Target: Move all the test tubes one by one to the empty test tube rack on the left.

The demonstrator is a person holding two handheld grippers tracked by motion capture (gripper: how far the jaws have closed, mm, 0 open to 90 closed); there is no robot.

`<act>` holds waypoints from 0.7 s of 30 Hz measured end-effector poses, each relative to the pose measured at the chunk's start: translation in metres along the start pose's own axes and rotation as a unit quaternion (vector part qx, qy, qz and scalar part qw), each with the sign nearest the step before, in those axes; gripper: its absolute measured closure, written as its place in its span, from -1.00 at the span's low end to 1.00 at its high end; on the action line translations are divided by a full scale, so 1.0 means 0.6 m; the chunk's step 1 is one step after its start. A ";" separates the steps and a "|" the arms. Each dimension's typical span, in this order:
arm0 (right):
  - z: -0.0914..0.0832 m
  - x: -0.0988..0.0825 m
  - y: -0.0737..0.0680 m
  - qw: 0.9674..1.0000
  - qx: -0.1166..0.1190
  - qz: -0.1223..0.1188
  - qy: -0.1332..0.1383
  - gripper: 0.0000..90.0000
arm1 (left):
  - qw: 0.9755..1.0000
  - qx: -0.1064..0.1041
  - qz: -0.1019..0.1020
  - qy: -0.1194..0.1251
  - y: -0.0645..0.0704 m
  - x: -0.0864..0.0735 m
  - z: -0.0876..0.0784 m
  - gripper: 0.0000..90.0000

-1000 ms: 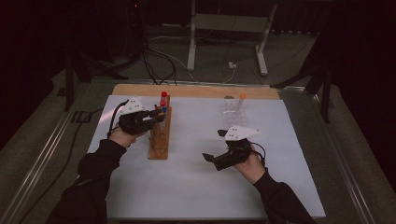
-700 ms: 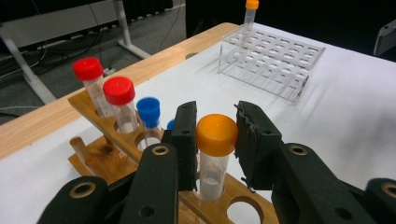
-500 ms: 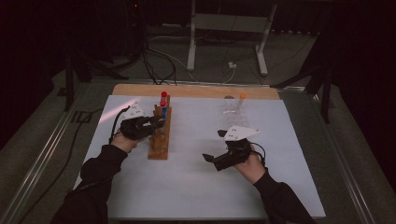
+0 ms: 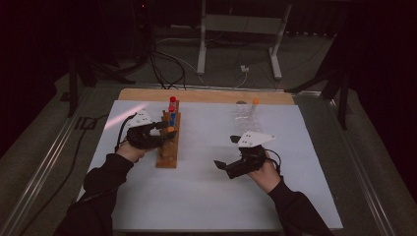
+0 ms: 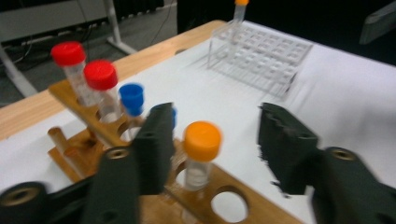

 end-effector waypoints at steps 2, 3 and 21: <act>-0.004 0.002 0.005 1.000 -0.003 -0.002 0.007 -1.00 | 1.000 -0.002 0.007 0.003 0.010 0.005 -0.005 -0.30; -0.006 0.003 0.008 1.000 -0.007 -0.006 0.010 -1.00 | 1.000 -0.008 0.008 0.005 0.015 0.008 -0.008 -0.44; -0.042 0.011 0.131 0.991 -0.113 0.030 0.061 -1.00 | 0.996 -0.078 0.017 0.035 0.069 0.007 -0.040 -0.97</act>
Point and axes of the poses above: each handheld gripper's, and its own axes: z roughly forward along the jaws, x roughly out of its top, y roughly to its right, the point moved 3 cm from there along z, roughly forward along the jaws
